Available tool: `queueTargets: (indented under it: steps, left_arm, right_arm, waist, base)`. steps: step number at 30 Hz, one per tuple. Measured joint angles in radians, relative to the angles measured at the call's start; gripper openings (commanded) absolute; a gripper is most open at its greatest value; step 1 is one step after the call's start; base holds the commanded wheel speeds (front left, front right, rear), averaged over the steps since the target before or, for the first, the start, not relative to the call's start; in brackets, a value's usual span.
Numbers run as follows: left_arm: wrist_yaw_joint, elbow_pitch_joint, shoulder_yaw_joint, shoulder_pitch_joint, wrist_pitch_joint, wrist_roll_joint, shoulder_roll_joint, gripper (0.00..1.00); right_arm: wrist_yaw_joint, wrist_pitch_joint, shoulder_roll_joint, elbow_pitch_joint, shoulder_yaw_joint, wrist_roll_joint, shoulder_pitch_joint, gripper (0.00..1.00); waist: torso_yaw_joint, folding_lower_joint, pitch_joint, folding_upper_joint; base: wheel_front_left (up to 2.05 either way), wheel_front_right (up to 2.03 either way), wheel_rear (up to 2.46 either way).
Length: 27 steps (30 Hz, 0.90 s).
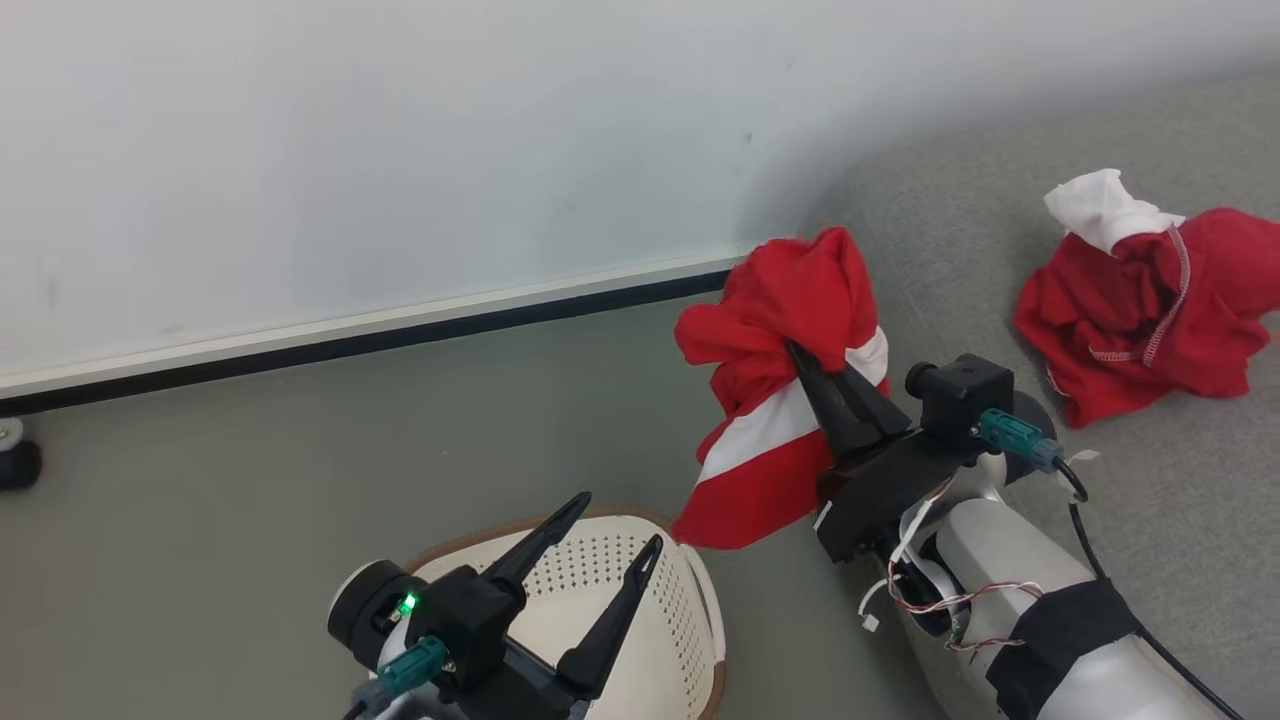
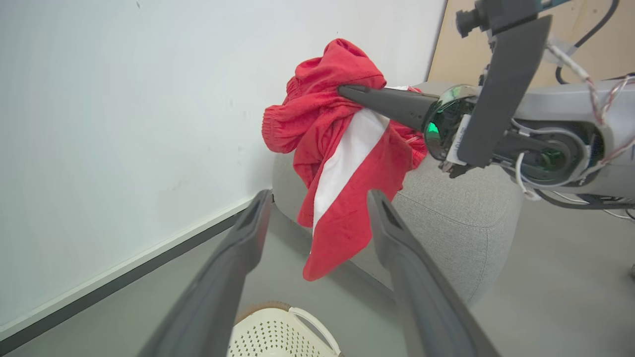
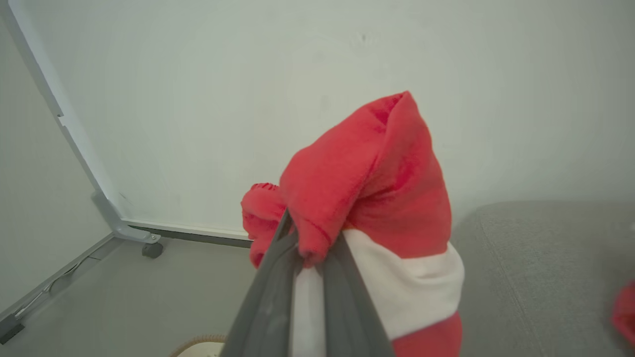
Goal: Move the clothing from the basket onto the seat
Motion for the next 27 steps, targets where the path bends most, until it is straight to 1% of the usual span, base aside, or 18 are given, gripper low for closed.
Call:
queueTargets:
  steps: [4,5,8,12,19,20,27]
  left_arm:
    - [0.0,-0.003,-0.002,-0.002,0.003,0.008,0.003,1.0]
    - [0.0,-0.004,-0.002,-0.002,0.004,0.009,0.004,1.0]
    - [0.0,-0.01,-0.002,-0.002,0.005,0.01,0.011,1.0]
    - [0.0,-0.013,-0.002,-0.004,0.01,0.012,0.016,1.0]
    - [0.0,-0.02,-0.007,-0.008,0.01,0.014,0.018,1.0]
    - [0.0,-0.021,-0.007,-0.008,0.01,0.015,0.018,1.0]
    - [-0.001,-0.027,-0.014,-0.011,0.017,0.018,0.024,1.0]
  right_arm:
    - [-0.003,0.0,-0.009,-0.002,-0.015,0.001,0.005,0.0]
    - [-0.01,-0.001,-0.012,-0.003,-0.019,0.001,0.006,0.0]
    - [-0.012,-0.008,-0.021,-0.007,-0.034,0.001,0.006,0.0]
    - [-0.027,-0.008,-0.027,-0.012,-0.053,0.01,0.006,0.0]
    - [-0.038,-0.009,-0.036,-0.026,-0.078,0.013,0.026,0.0]
    - [-0.044,-0.009,-0.038,-0.028,-0.081,0.015,0.031,0.0]
    - [-0.058,-0.009,-0.047,-0.05,-0.11,0.027,0.056,0.0]
  waist:
    - [-0.026,0.0,0.011,0.0]
    - [-0.035,0.0,0.015,0.0]
    - [-0.061,0.0,0.026,0.0]
    - [-0.099,0.0,0.041,0.0]
    - [-0.165,0.0,0.06,0.0]
    - [-0.174,0.0,0.062,0.0]
    - [-0.233,0.0,0.079,0.0]
  base:
    - [0.0,0.0,0.0]
    - [0.0,0.0,0.0]
    - [0.0,0.0,0.0]
    - [0.0,0.0,0.0]
    - [0.0,0.0,0.0]
    - [0.0,0.0,0.0]
    - [0.0,0.0,0.0]
